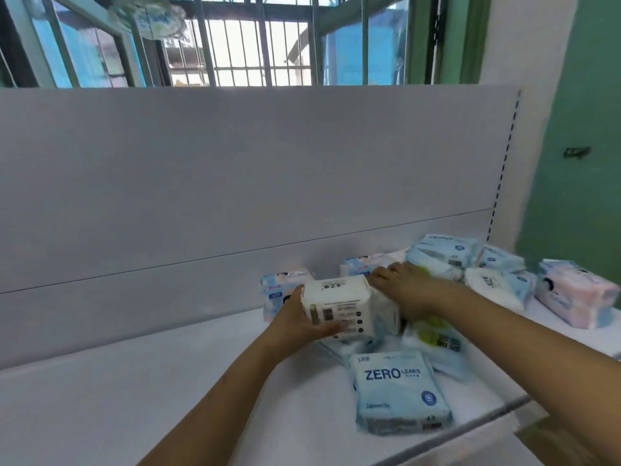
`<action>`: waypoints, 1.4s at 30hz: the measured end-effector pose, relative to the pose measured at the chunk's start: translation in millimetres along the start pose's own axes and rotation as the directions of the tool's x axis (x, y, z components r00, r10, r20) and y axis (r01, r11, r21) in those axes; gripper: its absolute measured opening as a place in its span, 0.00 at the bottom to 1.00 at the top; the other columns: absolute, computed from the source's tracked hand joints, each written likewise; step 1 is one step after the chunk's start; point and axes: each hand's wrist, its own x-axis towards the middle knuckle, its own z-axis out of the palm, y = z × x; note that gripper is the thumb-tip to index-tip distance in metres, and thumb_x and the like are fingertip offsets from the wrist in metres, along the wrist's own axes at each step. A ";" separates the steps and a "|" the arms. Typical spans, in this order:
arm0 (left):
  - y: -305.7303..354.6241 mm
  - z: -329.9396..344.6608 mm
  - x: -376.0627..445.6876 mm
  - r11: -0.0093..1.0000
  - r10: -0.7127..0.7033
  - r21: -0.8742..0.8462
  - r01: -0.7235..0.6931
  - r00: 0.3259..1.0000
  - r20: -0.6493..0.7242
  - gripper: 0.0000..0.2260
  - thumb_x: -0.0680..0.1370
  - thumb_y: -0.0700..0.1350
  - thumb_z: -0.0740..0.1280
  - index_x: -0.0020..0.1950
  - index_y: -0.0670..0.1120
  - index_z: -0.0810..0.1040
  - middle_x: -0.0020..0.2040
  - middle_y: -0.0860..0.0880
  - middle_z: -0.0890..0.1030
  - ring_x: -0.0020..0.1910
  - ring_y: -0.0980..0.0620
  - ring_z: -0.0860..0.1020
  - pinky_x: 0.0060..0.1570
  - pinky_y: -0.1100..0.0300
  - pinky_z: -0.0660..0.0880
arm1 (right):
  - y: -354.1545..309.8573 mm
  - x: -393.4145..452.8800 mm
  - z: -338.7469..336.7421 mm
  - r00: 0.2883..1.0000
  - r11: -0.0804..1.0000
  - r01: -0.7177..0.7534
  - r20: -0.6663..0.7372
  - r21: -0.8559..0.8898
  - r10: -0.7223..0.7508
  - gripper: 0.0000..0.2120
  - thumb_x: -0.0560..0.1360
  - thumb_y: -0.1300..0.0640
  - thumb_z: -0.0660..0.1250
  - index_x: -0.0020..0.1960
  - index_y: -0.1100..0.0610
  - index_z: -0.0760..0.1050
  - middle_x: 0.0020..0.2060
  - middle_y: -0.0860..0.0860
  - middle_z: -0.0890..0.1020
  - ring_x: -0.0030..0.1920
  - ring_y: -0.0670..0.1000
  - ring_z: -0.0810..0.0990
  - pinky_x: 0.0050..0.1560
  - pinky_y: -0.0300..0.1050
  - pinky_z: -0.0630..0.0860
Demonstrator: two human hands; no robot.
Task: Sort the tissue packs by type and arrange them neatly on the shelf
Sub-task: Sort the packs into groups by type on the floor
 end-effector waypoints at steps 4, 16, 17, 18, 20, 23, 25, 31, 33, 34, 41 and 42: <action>5.1 -10.4 4.9 0.998 -0.016 -0.058 0.016 1.000 0.010 0.28 0.67 0.47 0.81 0.62 0.48 0.73 0.54 0.52 0.85 0.52 0.55 0.84 0.52 0.54 0.82 | 5.3 4.2 -13.2 0.994 0.997 0.037 -0.103 -0.067 -0.044 0.39 0.67 0.43 0.74 0.73 0.47 0.62 0.67 0.48 0.67 0.63 0.53 0.67 0.63 0.48 0.67; 83.9 -43.9 5.5 0.870 0.047 -0.494 -0.003 0.996 0.076 0.14 0.73 0.42 0.73 0.57 0.42 0.79 0.52 0.43 0.86 0.51 0.44 0.85 0.49 0.50 0.83 | 17.9 -116.8 -91.0 0.772 0.413 -0.147 -0.156 0.899 0.616 0.31 0.69 0.32 0.70 0.64 0.47 0.68 0.54 0.43 0.80 0.52 0.45 0.80 0.53 0.45 0.77; 91.3 -39.6 3.7 0.861 0.064 -0.509 -0.006 0.993 0.097 0.15 0.72 0.43 0.74 0.57 0.43 0.79 0.51 0.44 0.86 0.50 0.45 0.85 0.49 0.51 0.83 | 14.7 -131.7 -92.1 0.753 0.319 -0.118 -0.125 0.940 0.646 0.31 0.69 0.31 0.68 0.65 0.46 0.69 0.54 0.44 0.82 0.52 0.46 0.82 0.56 0.47 0.78; 97.6 -33.7 1.9 0.857 0.083 -0.515 -0.009 0.989 0.121 0.16 0.71 0.45 0.74 0.57 0.44 0.79 0.51 0.45 0.86 0.50 0.45 0.85 0.49 0.51 0.83 | 10.8 -147.0 -93.1 0.737 0.245 -0.095 -0.098 0.965 0.668 0.30 0.69 0.30 0.67 0.64 0.45 0.70 0.53 0.44 0.83 0.52 0.47 0.83 0.58 0.50 0.79; 113.0 -16.5 -4.9 0.854 0.133 -0.520 -0.010 0.971 0.200 0.21 0.68 0.49 0.75 0.58 0.45 0.79 0.52 0.46 0.86 0.51 0.46 0.85 0.52 0.49 0.81 | 1.9 -180.0 -92.7 0.696 0.164 -0.063 -0.074 0.984 0.714 0.23 0.72 0.32 0.65 0.61 0.43 0.72 0.52 0.44 0.84 0.51 0.46 0.84 0.59 0.51 0.79; 136.3 21.2 -18.2 0.849 0.175 -0.529 0.019 0.933 0.315 0.28 0.65 0.52 0.76 0.62 0.44 0.76 0.54 0.46 0.85 0.51 0.46 0.85 0.54 0.48 0.81 | -12.1 -234.0 -86.0 0.539 0.007 -0.035 0.013 0.999 0.843 0.30 0.70 0.31 0.64 0.64 0.48 0.73 0.52 0.47 0.85 0.51 0.49 0.85 0.58 0.51 0.78; 150.0 53.6 -31.7 0.851 0.189 -0.524 0.044 0.904 0.384 0.28 0.64 0.54 0.76 0.61 0.46 0.76 0.53 0.47 0.86 0.50 0.48 0.85 0.52 0.49 0.82 | -28.9 -276.5 -77.7 0.419 -0.058 -0.011 0.057 0.998 0.906 0.27 0.73 0.34 0.63 0.62 0.52 0.75 0.50 0.49 0.86 0.48 0.50 0.85 0.52 0.48 0.79; 174.0 161.3 -105.0 0.862 0.244 -0.492 0.119 0.754 0.610 0.29 0.64 0.55 0.77 0.62 0.48 0.77 0.56 0.48 0.85 0.51 0.49 0.85 0.53 0.48 0.82 | -93.8 -423.6 -25.8 0.014 -0.246 0.122 0.246 0.962 0.969 0.12 0.78 0.39 0.61 0.53 0.45 0.73 0.43 0.43 0.84 0.43 0.46 0.83 0.43 0.42 0.76; 179.6 194.1 -143.2 0.878 0.230 -0.457 0.143 0.711 0.665 0.25 0.66 0.56 0.77 0.61 0.51 0.77 0.54 0.51 0.85 0.50 0.52 0.85 0.53 0.52 0.82 | -116.4 -477.7 -3.8 -0.061 -0.283 0.189 0.299 0.940 0.952 0.21 0.75 0.34 0.63 0.59 0.47 0.75 0.48 0.46 0.85 0.48 0.49 0.84 0.49 0.46 0.79; 180.9 211.2 -161.7 0.882 0.221 -0.443 0.159 0.691 0.689 0.22 0.69 0.55 0.76 0.60 0.51 0.77 0.53 0.52 0.85 0.50 0.52 0.85 0.53 0.53 0.82 | -128.0 -503.6 6.7 -0.102 -0.290 0.223 0.318 0.931 0.943 0.29 0.70 0.29 0.66 0.63 0.47 0.75 0.52 0.47 0.85 0.51 0.51 0.84 0.55 0.50 0.79; 206.4 336.9 -300.0 0.892 0.201 -0.387 0.233 0.562 0.802 0.21 0.72 0.51 0.77 0.61 0.48 0.76 0.54 0.49 0.85 0.51 0.50 0.85 0.49 0.54 0.81 | -216.6 -682.2 80.3 -0.267 -0.318 0.477 0.480 0.819 0.835 0.24 0.78 0.36 0.57 0.61 0.53 0.75 0.48 0.52 0.87 0.47 0.52 0.86 0.42 0.47 0.83; 210.5 358.5 -321.5 0.893 0.178 -0.368 0.260 0.547 0.818 0.23 0.71 0.52 0.77 0.62 0.48 0.76 0.54 0.49 0.85 0.51 0.49 0.85 0.48 0.54 0.82 | -229.0 -708.5 89.6 -0.281 -0.312 0.513 0.500 0.800 0.819 0.23 0.80 0.37 0.54 0.60 0.52 0.75 0.46 0.50 0.87 0.46 0.52 0.86 0.42 0.47 0.83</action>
